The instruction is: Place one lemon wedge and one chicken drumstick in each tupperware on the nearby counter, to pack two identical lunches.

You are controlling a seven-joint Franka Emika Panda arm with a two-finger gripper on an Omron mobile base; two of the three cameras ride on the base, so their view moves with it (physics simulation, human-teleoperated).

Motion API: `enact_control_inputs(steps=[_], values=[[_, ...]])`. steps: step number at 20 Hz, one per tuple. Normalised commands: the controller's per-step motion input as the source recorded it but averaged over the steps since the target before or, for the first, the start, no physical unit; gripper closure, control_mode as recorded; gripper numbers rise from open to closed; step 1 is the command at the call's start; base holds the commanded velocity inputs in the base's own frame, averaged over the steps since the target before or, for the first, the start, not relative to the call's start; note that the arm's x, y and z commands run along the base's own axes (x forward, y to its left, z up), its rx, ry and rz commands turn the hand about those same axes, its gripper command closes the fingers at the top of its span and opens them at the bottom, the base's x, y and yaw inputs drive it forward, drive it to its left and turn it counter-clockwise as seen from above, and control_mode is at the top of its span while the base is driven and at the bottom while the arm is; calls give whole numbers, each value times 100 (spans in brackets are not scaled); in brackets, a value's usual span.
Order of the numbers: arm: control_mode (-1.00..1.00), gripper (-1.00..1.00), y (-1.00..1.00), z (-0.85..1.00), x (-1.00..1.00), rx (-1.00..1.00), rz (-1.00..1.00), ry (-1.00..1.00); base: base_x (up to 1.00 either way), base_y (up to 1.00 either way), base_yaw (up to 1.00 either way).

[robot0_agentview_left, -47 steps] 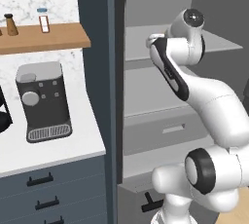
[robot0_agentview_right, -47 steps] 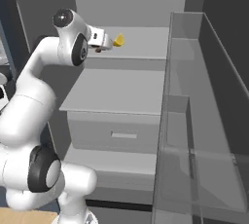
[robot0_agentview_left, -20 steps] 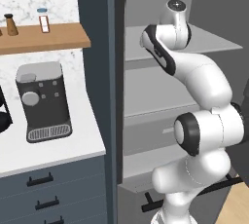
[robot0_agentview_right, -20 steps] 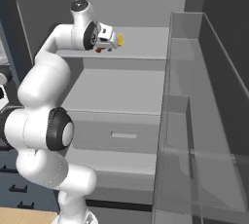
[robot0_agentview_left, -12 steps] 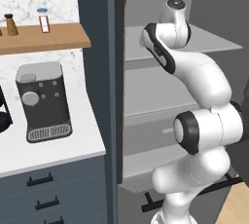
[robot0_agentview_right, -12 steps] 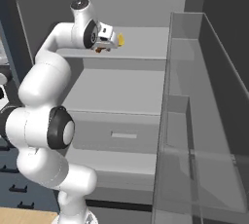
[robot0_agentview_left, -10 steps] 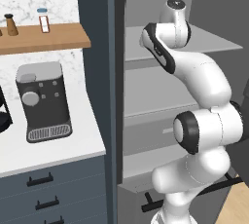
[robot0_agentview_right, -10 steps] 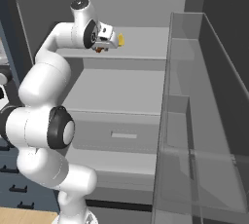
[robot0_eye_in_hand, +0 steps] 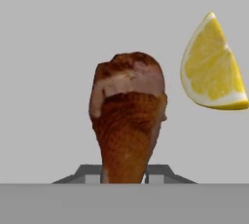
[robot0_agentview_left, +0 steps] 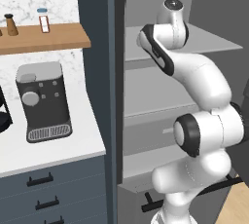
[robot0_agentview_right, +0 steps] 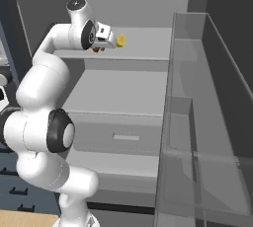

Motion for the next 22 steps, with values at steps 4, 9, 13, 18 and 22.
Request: enact_control_inputs(steps=[4, 9, 13, 18, 22], values=[[-100, 100, 5, 0, -39, 0, 0, -22, 0, 0, 0], [-100, 100, -1, 0, -67, 2, 0, -11, 0, 0, 0], [-100, 100, -9, 1, -100, 8, 0, -7, 0, 0, 0], [-100, 100, -25, 9, -100, 7, 0, 3, 0, 0, 0], [-100, 100, -24, -23, -100, 0, 2, 6, 0, 0, 0]])
